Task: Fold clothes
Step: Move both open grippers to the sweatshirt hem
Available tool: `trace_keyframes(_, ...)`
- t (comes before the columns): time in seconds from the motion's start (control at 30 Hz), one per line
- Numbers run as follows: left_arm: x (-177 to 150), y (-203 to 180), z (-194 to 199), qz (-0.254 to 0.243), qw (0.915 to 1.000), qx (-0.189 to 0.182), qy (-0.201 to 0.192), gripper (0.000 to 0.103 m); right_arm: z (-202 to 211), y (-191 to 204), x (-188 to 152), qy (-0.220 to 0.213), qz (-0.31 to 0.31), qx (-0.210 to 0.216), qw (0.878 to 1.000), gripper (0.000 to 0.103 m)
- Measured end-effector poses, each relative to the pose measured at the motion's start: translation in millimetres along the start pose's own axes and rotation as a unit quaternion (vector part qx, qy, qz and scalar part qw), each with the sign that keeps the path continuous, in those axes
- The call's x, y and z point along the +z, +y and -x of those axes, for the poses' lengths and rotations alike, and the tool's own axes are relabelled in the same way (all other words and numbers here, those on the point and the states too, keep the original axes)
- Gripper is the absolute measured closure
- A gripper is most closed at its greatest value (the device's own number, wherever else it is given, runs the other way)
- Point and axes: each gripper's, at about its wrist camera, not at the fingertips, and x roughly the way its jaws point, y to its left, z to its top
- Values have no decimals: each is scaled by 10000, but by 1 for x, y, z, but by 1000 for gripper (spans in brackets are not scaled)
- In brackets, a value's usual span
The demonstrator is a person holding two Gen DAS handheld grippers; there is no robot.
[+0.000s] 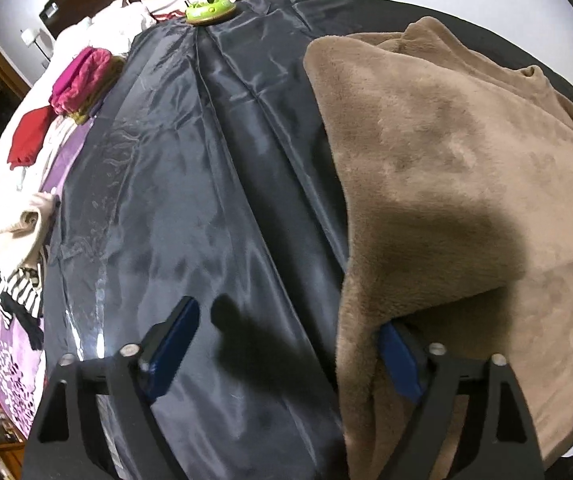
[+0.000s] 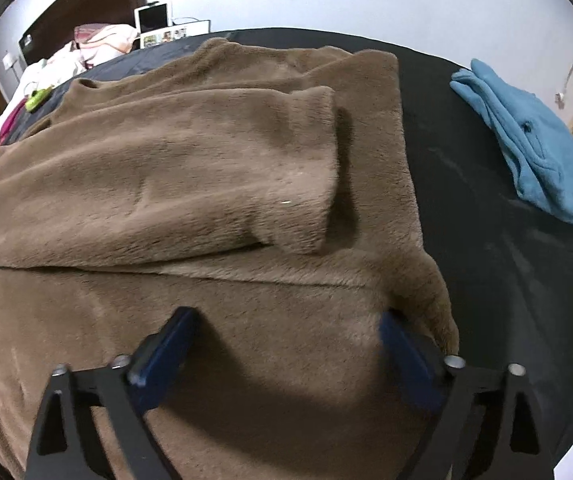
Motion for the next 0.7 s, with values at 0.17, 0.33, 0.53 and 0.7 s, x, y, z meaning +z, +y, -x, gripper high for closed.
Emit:
trace_keyframes(0.17, -2, -3, 1, -58, 9999, 93, -66, 10, -1, -2, 1, 25, -27, 17, 10000, 2)
trace_keyframes(0.33, -9, -6, 10, 17, 9999, 91, -136, 11, 0, 0, 3, 87, 13, -25, 10000, 2)
trace_keyframes(0.53, -34, -14, 39, 204, 9994, 138, -233, 11, 36, 12, -5, -149, 446, 136, 9988, 2)
trace_keyframes(0.7, -69, -26, 52, 329, 9991, 205, -168, 11, 70, 11, -32, -265, 709, 627, 9952, 2)
